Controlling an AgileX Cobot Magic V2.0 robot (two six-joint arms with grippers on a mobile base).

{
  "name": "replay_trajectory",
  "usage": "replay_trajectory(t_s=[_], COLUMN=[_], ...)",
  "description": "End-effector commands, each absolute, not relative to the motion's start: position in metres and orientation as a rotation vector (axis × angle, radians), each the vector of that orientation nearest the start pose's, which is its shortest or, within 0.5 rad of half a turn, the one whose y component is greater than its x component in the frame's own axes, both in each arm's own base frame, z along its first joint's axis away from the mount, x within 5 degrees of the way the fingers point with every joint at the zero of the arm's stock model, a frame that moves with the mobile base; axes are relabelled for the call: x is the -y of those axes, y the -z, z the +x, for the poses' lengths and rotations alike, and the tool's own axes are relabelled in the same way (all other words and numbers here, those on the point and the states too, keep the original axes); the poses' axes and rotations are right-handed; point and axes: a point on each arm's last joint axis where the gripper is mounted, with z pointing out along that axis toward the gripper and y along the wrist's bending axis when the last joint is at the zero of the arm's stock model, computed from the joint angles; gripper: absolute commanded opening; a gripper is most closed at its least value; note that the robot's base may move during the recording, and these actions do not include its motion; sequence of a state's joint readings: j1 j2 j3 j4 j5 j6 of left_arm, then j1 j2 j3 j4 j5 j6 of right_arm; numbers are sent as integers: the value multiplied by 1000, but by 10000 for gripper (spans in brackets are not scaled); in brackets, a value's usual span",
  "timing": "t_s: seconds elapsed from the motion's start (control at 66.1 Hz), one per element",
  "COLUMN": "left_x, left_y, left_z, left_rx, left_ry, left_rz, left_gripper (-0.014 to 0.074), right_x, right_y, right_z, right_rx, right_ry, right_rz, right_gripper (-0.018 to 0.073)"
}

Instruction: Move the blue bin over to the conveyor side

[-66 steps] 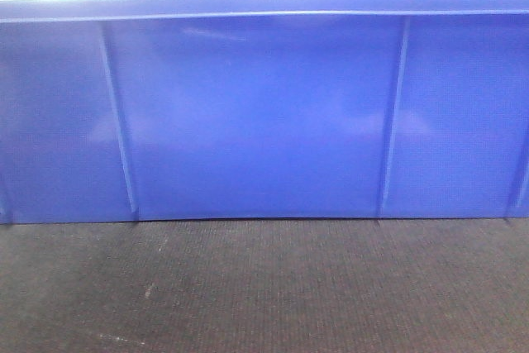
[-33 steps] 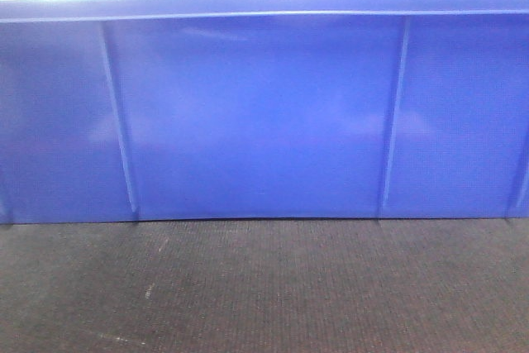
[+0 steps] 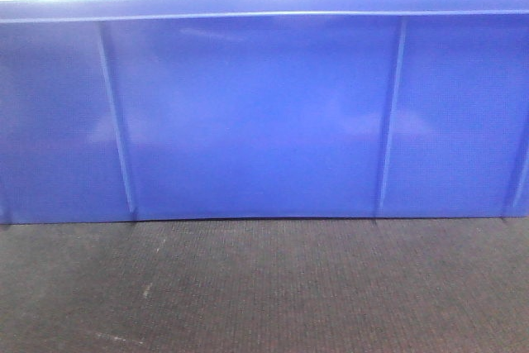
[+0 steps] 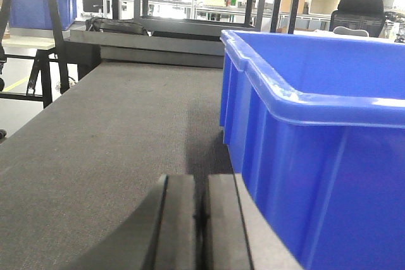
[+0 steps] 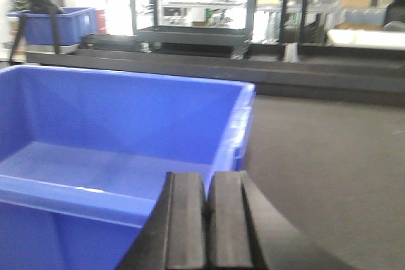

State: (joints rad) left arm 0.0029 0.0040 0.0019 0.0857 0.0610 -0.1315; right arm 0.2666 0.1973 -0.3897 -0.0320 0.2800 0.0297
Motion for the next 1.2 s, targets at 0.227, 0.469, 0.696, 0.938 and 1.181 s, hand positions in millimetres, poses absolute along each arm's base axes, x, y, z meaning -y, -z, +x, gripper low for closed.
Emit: replay_trajectory(t_s=[0.227,0.469,0.696,0.938,1.181], left_x=[-1,-1,-1,-1,-1], left_y=[-210,-210,-210,-210,-210], left_z=[56,56,56,56,56], left_rx=[-1518,-1518,-1518,-1518,-1518], left_ry=[35,35,35,35,35], left_rz=[-44,-44,-44,-44,-44], left_gripper=[4,4,4,4,4], right_x=[-1,0,-1,-1,-1], right_y=[-253,-215,-209,-209,-209], right_z=[52,56,56,56,56], right_rx=[-1532,-1468,-1527,-1527,-1527], right_ry=[-29,-21,-23,-23,-23], right_rz=[0,9,7,7,7], right_gripper=[-78,-78,-78,-78,-78])
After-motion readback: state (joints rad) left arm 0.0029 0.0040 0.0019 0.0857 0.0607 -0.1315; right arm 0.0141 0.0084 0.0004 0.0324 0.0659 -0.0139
